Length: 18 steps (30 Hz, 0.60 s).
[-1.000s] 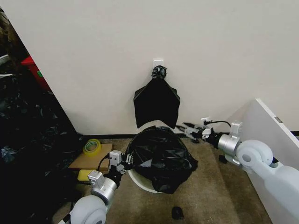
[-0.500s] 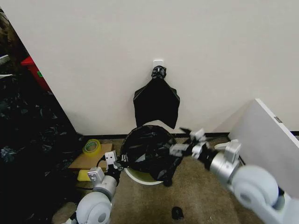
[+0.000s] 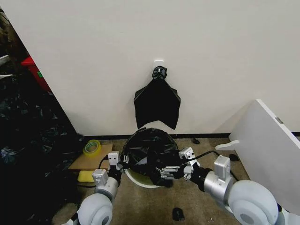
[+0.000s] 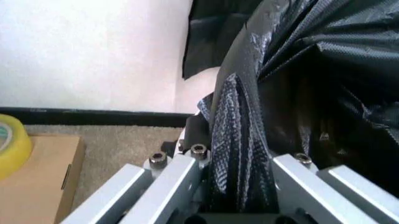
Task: Place the garbage bag over the trash bin.
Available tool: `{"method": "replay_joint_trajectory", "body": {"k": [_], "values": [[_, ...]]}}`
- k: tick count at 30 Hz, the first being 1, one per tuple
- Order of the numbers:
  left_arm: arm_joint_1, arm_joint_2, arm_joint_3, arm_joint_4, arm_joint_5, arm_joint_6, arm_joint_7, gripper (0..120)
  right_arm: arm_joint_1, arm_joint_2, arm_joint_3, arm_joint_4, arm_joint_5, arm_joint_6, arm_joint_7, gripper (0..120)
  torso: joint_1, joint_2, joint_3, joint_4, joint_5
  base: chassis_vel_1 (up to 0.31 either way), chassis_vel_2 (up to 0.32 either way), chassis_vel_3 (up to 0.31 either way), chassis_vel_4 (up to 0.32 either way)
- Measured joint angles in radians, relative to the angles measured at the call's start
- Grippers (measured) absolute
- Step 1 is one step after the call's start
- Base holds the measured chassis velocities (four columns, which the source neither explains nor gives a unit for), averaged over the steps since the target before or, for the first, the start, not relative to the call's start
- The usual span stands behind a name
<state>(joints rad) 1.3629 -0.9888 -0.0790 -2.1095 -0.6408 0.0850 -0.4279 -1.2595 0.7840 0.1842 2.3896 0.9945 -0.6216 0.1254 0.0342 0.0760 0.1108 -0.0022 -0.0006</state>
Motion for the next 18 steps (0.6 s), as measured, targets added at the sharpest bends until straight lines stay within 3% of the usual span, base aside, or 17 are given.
{"method": "replay_joint_trajectory", "body": {"k": [6,18], "values": [[-0.007,0.007,0.008,0.003,0.016,-0.002,0.010,0,0.020,0.022,-0.027,-0.044,0.030,-0.043,0.036,88,0.000,0.000,0.000,-0.0003,0.0002,0.000,0.000,0.000,0.000],[-0.010,0.009,0.020,0.008,0.031,-0.003,0.014,0,0.047,0.047,-0.058,-0.086,0.049,-0.054,0.046,46,0.000,0.000,0.000,-0.0003,0.0000,0.000,0.000,0.000,0.000]]}}
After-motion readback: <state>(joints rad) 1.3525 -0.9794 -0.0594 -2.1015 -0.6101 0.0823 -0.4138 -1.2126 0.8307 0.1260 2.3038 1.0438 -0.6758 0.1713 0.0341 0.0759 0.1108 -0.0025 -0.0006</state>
